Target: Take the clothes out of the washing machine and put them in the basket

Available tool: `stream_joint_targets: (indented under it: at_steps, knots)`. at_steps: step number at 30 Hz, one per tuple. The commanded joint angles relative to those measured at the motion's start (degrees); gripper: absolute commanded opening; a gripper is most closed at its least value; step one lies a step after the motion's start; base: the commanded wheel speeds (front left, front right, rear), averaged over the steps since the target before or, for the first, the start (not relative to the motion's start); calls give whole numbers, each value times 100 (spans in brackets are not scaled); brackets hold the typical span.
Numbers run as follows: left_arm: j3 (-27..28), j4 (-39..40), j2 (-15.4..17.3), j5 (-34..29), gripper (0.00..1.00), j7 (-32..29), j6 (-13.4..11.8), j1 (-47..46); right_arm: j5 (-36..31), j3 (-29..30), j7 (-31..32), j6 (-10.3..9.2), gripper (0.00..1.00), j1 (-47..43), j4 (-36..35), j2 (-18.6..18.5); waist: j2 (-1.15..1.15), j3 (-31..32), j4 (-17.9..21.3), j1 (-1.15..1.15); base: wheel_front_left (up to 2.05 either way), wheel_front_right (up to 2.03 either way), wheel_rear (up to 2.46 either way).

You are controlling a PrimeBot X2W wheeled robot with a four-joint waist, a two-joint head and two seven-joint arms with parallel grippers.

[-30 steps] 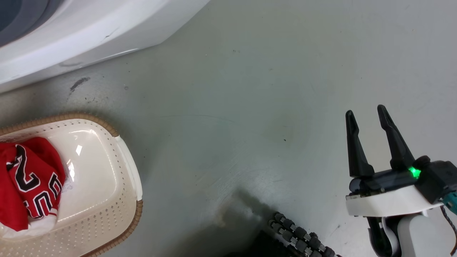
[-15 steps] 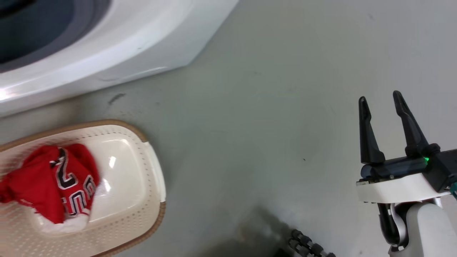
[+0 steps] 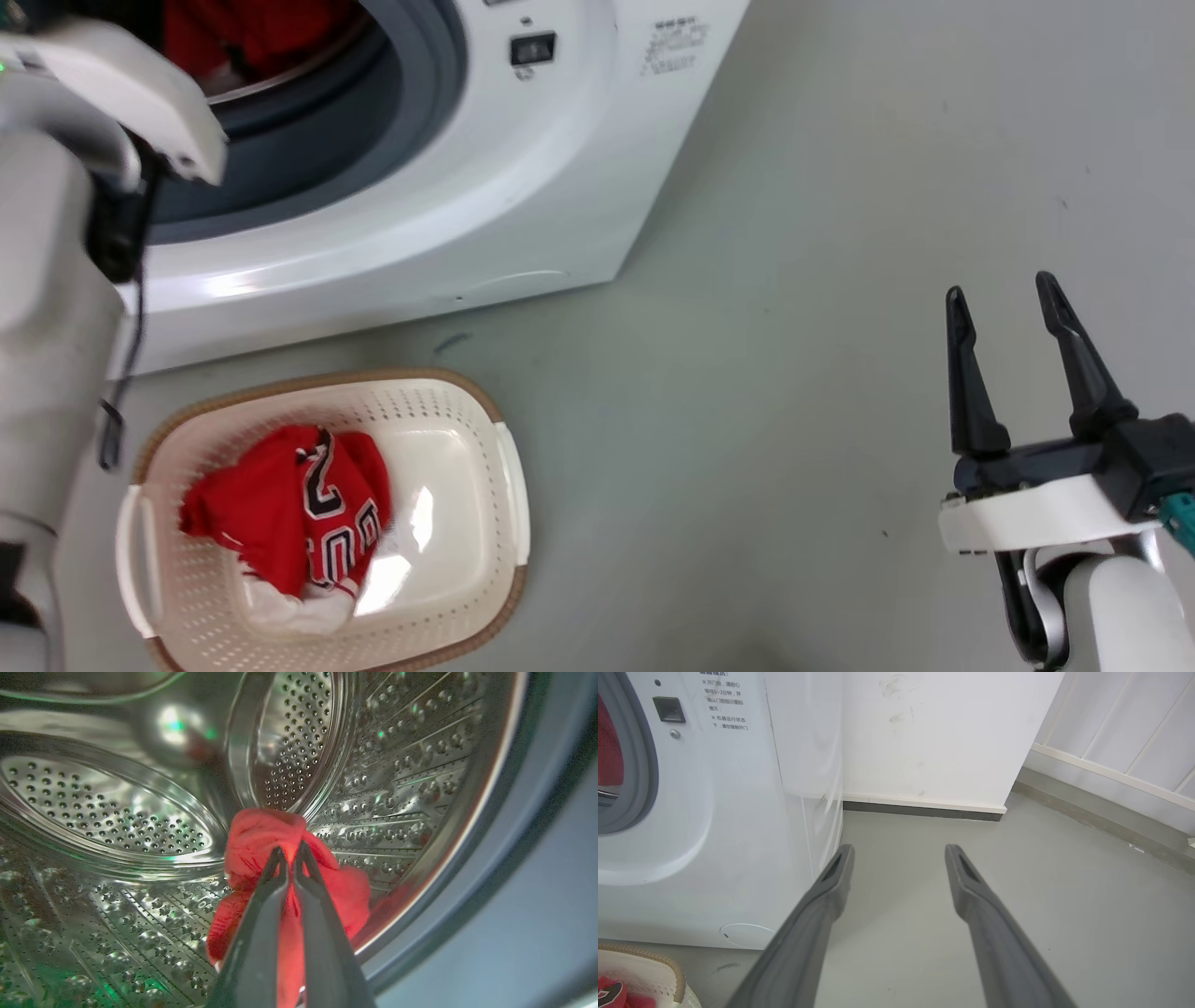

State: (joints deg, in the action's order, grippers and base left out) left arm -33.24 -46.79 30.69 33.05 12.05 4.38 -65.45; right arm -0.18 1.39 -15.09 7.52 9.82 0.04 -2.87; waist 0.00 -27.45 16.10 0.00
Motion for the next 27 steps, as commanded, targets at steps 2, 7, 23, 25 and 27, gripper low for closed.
stream_joint_targets:
  at_steps: [2,7,23,25,27]
  knots:
    - [62,195,-91,0,0,219,-162,429,-99,34,-12,-6,100,-168,49,-1,0,485,-329,0,0,0,0]
    - [328,999,-179,-118,0,321,-468,1122,-196,69,-12,-6,100,-325,79,0,0,837,-544,0,0,0,0]
    - [915,4092,-387,-825,0,316,-718,3827,-381,45,-12,-6,100,-595,171,1,0,1500,-1135,0,0,0,0]
    - [844,4281,-399,-828,0,317,-711,4110,-388,66,-12,-6,100,-607,164,0,0,1498,-1192,0,0,0,0]
    - [749,4390,-398,-806,0,295,-694,4345,-394,82,-12,-6,100,-592,146,1,0,1455,-1241,0,0,0,0]
